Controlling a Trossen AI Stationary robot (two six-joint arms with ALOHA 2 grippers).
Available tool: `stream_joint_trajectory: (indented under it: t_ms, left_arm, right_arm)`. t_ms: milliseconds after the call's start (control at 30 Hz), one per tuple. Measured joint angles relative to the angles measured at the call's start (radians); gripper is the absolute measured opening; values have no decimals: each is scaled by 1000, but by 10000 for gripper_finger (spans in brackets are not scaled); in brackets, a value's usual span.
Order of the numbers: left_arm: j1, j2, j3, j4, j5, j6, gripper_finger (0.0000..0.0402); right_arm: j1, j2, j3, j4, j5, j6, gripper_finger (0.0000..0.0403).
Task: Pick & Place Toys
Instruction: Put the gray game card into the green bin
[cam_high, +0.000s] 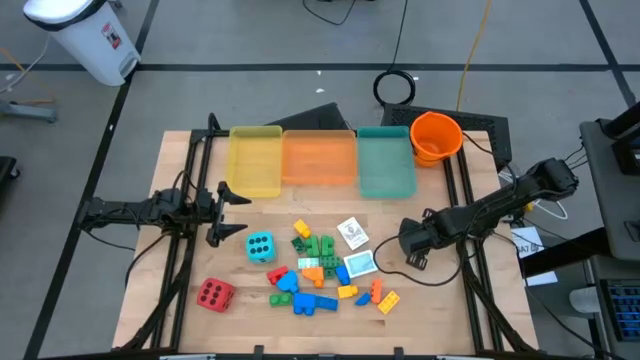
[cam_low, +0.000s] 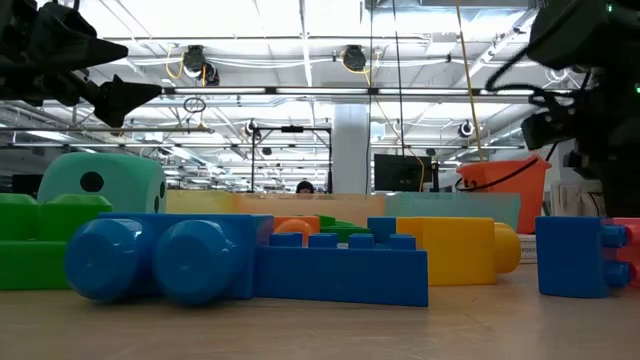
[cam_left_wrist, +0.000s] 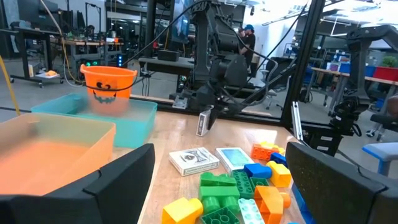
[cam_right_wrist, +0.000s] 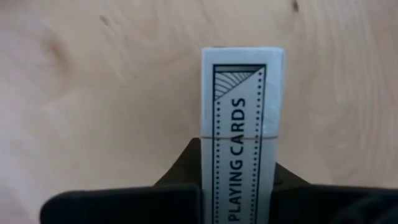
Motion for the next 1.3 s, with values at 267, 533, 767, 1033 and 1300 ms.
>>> stream_joint_trajectory:
  t_ms: [267,533,767,1033,1300]
  left_arm:
    - [0,0,0,0,0,0,365]
    - [0,0,0,0,0,0,365]
    - [0,0,0,0,0,0,365]
    - [0,0,0,0,0,0,365]
    - [0,0,0,0,0,0,365]
  right_arm:
    - [-28,-87,122,115,47,-95,32]
    - [-217,-150,139,478,128,-380,30]
    - [-548,-98,139,585,124,-518,28]
    - [-827,99,138,660,106,-563,38]
    - [-924,268,137,713,96,-587,37]
